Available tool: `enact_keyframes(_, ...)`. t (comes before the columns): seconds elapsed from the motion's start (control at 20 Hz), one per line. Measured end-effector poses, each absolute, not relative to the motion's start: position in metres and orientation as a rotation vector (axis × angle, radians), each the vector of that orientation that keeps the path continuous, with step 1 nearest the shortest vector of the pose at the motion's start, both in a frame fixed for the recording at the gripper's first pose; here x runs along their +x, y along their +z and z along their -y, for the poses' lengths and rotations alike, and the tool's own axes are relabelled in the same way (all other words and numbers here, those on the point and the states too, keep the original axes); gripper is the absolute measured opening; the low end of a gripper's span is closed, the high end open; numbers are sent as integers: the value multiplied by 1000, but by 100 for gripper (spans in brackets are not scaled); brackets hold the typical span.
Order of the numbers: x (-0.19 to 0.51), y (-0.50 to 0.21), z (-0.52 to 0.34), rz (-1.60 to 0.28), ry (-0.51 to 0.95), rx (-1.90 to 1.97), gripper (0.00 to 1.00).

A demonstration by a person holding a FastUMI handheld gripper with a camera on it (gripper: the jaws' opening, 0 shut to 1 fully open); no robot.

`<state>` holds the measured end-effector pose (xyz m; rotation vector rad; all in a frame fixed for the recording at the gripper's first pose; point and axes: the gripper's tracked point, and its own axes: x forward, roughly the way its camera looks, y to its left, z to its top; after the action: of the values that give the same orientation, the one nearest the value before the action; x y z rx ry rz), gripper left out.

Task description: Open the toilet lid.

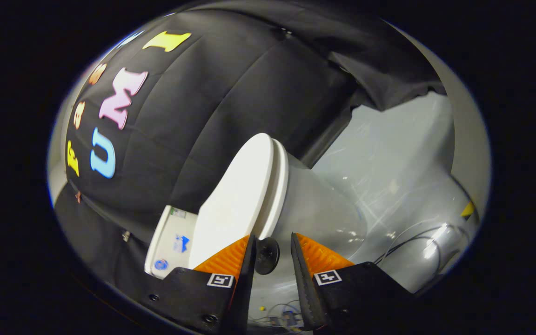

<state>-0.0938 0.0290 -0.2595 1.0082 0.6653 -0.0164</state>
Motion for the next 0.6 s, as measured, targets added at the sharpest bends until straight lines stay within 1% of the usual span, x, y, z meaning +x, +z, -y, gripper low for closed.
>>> enact_keyframes(0.05,-98,-258,-27,-671,-25,1051,48)
enact_keyframes(0.1,-94,-259,-30,-668,-16,1085,33)
enact_keyframes(0.25,-96,-259,-37,-685,29,1135,32)
enact_keyframes(0.35,-90,-263,-33,-668,1,1181,16)
enact_keyframes(0.4,-92,-257,-37,-666,12,1197,18)
enact_keyframes(0.6,-88,-261,-41,-681,23,1264,15)
